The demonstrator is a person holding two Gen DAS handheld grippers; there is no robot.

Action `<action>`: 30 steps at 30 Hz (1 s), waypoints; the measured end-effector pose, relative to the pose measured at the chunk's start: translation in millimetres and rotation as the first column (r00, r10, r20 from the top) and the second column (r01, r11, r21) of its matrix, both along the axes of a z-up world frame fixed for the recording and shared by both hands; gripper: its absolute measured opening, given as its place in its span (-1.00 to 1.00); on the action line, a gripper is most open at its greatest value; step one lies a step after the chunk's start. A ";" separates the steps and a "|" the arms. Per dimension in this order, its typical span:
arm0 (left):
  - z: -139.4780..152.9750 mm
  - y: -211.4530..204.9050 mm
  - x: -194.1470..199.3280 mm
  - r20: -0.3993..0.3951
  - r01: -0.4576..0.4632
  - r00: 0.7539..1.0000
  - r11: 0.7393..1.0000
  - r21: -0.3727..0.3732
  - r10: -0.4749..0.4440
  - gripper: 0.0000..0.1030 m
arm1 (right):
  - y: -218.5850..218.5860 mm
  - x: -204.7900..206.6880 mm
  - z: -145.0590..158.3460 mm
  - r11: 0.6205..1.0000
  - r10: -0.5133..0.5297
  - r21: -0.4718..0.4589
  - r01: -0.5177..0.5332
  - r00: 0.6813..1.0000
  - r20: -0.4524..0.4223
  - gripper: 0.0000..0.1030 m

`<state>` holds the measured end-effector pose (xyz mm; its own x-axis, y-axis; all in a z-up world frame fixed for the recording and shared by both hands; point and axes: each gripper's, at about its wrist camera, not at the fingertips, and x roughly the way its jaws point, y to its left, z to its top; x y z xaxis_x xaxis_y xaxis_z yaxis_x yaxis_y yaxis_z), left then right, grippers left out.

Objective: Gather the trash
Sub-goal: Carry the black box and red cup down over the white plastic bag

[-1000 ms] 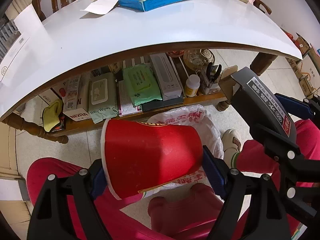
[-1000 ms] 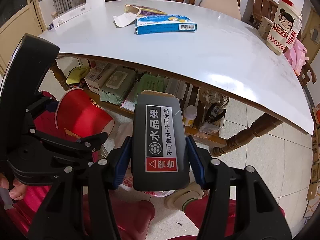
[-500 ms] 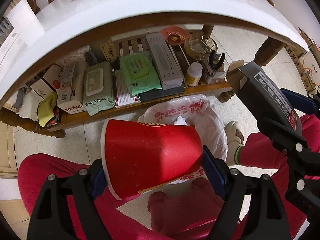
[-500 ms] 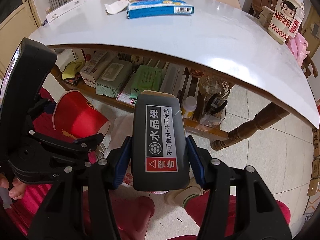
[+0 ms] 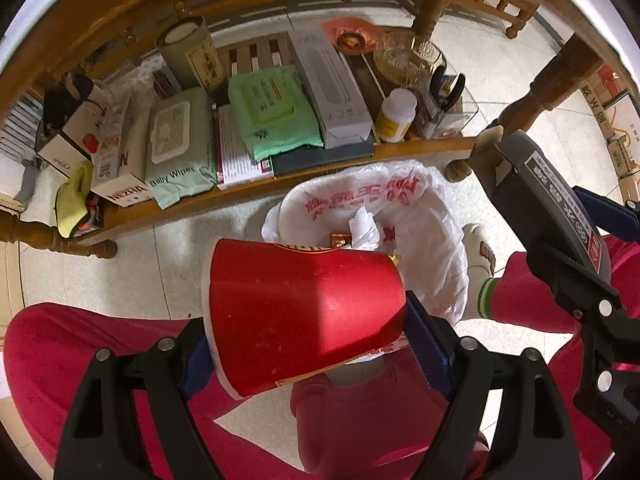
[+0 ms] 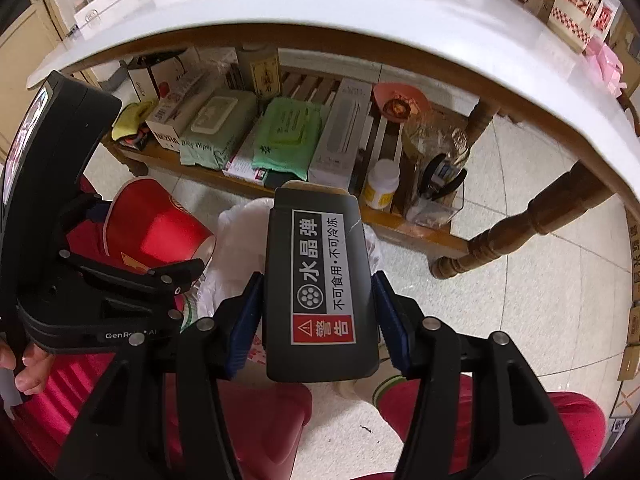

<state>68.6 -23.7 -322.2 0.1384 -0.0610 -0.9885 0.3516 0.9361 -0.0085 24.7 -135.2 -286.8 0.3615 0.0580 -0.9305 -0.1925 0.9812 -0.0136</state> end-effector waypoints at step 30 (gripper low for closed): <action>-88.0 2.4 25.3 -0.177 -0.028 0.983 0.998 0.064 0.039 0.54 | -10.8 32.3 -96.0 0.998 -0.057 0.013 0.060 0.981 -0.187 0.05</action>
<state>93.9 -21.3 -410.2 -0.0390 0.0015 -0.9992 0.3183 0.9479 -0.0110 57.0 -146.0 -382.8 0.1851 0.0599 -0.9809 -0.1321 0.9906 0.0355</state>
